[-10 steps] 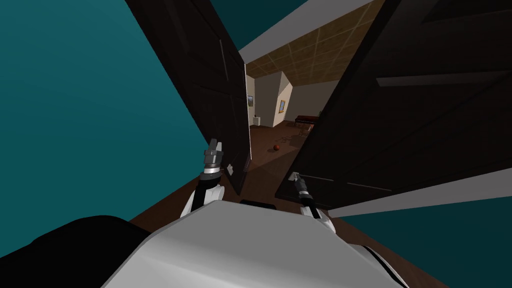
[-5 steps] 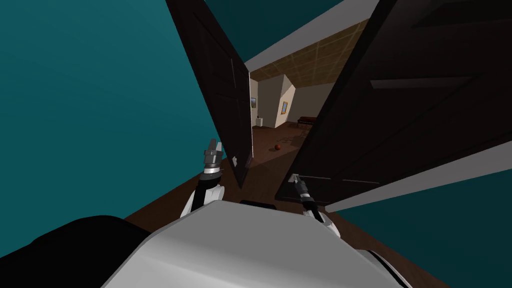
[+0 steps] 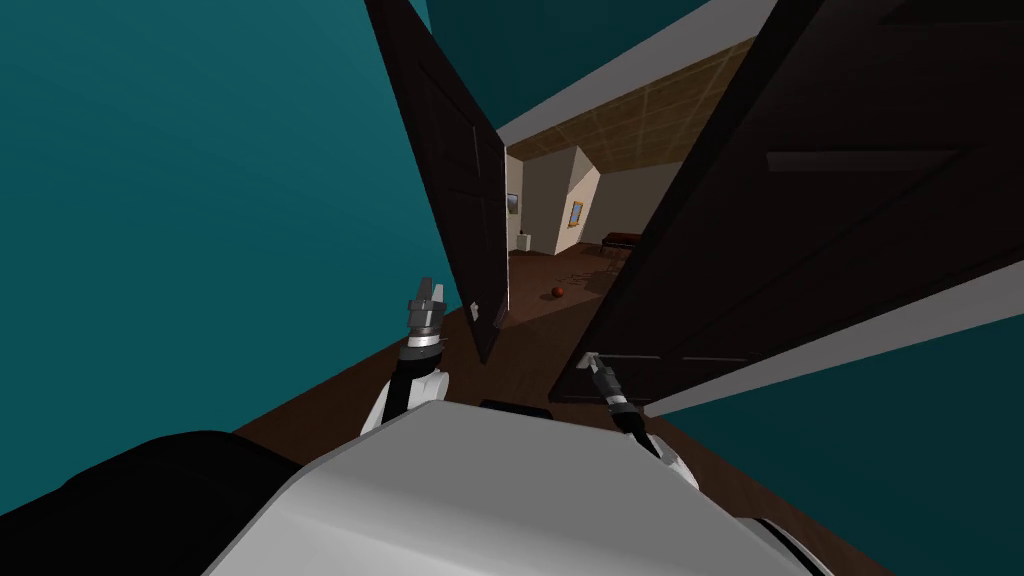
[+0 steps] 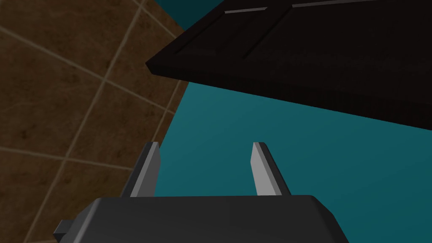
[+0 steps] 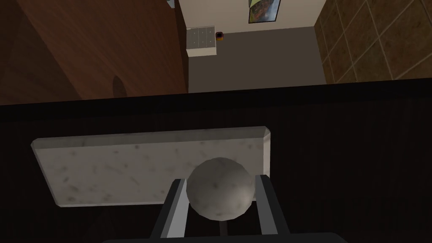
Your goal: Pull the door open
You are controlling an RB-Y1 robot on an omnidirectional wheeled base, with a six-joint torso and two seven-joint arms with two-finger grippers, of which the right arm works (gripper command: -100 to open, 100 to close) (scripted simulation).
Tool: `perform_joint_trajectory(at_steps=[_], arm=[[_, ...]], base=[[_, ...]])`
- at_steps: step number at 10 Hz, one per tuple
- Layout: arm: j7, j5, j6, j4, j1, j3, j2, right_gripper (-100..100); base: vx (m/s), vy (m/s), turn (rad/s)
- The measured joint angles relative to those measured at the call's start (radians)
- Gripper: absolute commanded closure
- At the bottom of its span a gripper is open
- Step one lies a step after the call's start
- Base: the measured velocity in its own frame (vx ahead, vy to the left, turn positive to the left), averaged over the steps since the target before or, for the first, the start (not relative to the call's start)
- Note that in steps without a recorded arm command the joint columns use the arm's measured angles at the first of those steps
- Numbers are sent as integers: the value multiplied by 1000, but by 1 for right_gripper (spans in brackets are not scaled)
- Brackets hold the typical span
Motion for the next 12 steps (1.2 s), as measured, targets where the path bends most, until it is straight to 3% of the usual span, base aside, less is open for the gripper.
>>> perform_joint_trajectory(at_steps=[1,3,5,7,8,12], arm=[[-11,6,-13,-12,17,10,-11,100],[-32,16,-43,3,23,28,-26,100],[-39,17,-57,10,32,33,-34,100],[-48,19,-95,16,41,41,-46,100],[-54,22,-127,48,35,48,-51,100],[-71,27,-175,35,86,65,-79,100]], base=[[-158,-60,33],[-107,-40,22],[-153,-73,174],[-222,-114,179],[-188,-57,91],[-180,-83,130]])
